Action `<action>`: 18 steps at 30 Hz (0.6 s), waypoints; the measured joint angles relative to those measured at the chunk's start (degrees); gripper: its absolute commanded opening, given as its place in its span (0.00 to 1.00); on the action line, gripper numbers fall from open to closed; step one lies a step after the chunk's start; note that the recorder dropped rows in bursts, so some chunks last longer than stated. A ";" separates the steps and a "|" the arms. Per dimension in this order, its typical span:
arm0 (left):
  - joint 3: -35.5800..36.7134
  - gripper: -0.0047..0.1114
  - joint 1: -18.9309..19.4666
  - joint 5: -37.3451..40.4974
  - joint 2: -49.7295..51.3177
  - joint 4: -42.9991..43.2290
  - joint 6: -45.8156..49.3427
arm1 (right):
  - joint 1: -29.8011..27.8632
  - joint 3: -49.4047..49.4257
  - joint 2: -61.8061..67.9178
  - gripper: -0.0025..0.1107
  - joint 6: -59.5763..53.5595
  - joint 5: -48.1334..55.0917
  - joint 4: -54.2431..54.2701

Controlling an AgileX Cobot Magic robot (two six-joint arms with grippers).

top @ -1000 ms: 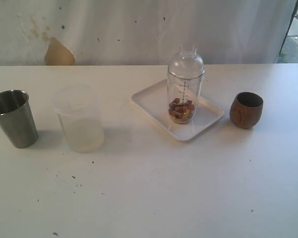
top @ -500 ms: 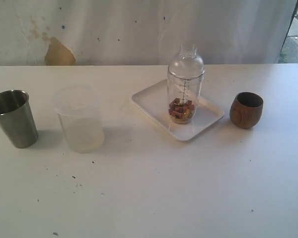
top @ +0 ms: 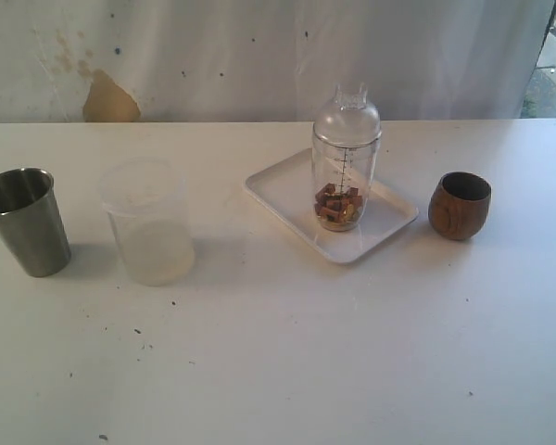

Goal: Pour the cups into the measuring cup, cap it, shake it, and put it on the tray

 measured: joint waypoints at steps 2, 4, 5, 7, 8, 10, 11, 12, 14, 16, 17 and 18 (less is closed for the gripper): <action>1.20 0.05 3.11 0.00 0.00 0.00 0.00 | 0.00 0.00 0.00 0.02 0.00 0.00 0.00; 2.05 0.05 5.48 0.10 0.00 0.00 0.00 | 0.00 0.00 0.00 0.02 0.00 0.00 0.00; 2.42 0.05 6.15 0.23 0.00 0.00 0.00 | 0.00 0.00 0.00 0.02 0.00 0.00 0.00; 2.70 0.05 7.00 0.23 0.00 0.00 0.00 | 0.00 0.00 0.00 0.02 0.00 0.00 0.00; 2.70 0.05 7.09 0.23 0.00 0.00 0.00 | 0.00 0.00 0.00 0.02 0.00 0.00 0.00; 2.70 0.05 7.24 0.23 0.00 0.00 0.00 | 0.00 0.00 0.00 0.02 0.00 0.00 0.00; 2.70 0.05 7.28 0.23 0.00 0.00 0.00 | 0.00 0.00 0.00 0.02 0.00 0.00 0.00; 2.70 0.05 7.37 0.23 0.00 0.00 0.00 | 0.00 0.00 0.00 0.02 0.00 0.00 0.00; 2.83 0.05 7.37 0.23 0.00 0.00 0.00 | 0.00 0.00 0.00 0.02 0.00 0.00 0.00; 3.51 0.05 7.37 0.11 -0.34 0.00 0.00 | 0.00 0.00 0.00 0.02 0.00 0.00 0.00; 4.10 0.05 7.37 -0.12 -0.50 0.00 0.00 | 0.00 0.00 0.00 0.02 0.00 0.00 0.00; 4.66 0.05 7.37 -0.46 -0.49 0.00 0.00 | 0.00 0.00 0.00 0.02 0.00 0.00 0.00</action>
